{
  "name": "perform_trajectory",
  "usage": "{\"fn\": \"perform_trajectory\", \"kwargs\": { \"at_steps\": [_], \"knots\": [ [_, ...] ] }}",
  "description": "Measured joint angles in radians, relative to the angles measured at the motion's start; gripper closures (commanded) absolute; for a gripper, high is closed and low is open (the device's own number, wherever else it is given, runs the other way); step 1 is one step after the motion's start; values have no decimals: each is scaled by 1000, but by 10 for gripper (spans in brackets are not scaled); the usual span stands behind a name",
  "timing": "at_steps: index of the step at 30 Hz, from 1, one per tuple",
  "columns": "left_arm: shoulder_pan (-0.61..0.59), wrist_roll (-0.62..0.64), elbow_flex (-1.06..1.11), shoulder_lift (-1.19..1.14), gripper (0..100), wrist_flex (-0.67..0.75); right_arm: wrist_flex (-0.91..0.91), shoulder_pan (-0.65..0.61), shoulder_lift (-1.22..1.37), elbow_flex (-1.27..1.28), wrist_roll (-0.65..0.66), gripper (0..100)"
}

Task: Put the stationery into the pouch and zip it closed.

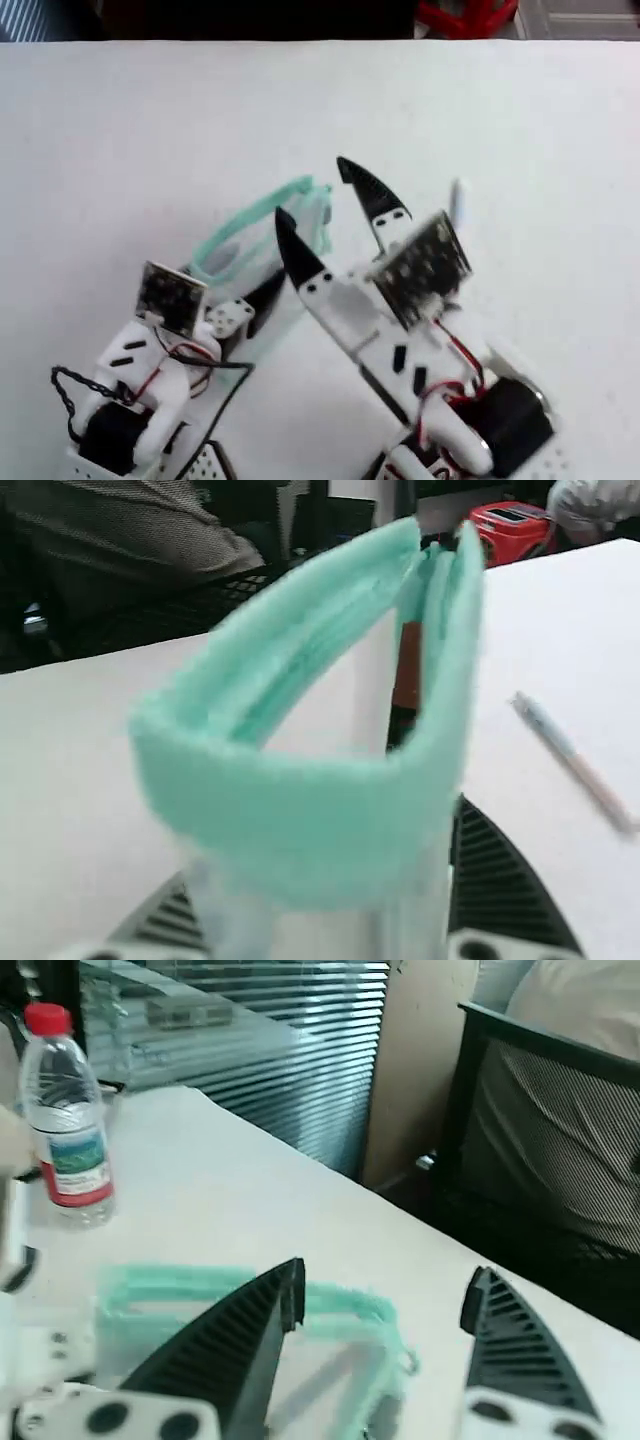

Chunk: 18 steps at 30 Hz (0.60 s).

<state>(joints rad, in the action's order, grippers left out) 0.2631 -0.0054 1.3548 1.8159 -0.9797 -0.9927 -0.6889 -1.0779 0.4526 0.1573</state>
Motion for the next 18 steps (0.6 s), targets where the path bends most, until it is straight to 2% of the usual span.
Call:
{"fn": "perform_trajectory", "kwargs": {
  "at_steps": [3,7,13,16,18],
  "knots": [
    [-11,57,8,6,759,9,-2,117,63,0,0,759],
    [-48,48,9,2,759,44,-29,301,74,0,0,759],
    [8,60,6,8,759,0,-29,588,146,78,5,759],
    [6,69,-20,8,759,-29,0,672,252,127,5,759],
    [49,61,-32,8,759,-61,23,703,330,132,5,759]
  ]
}}
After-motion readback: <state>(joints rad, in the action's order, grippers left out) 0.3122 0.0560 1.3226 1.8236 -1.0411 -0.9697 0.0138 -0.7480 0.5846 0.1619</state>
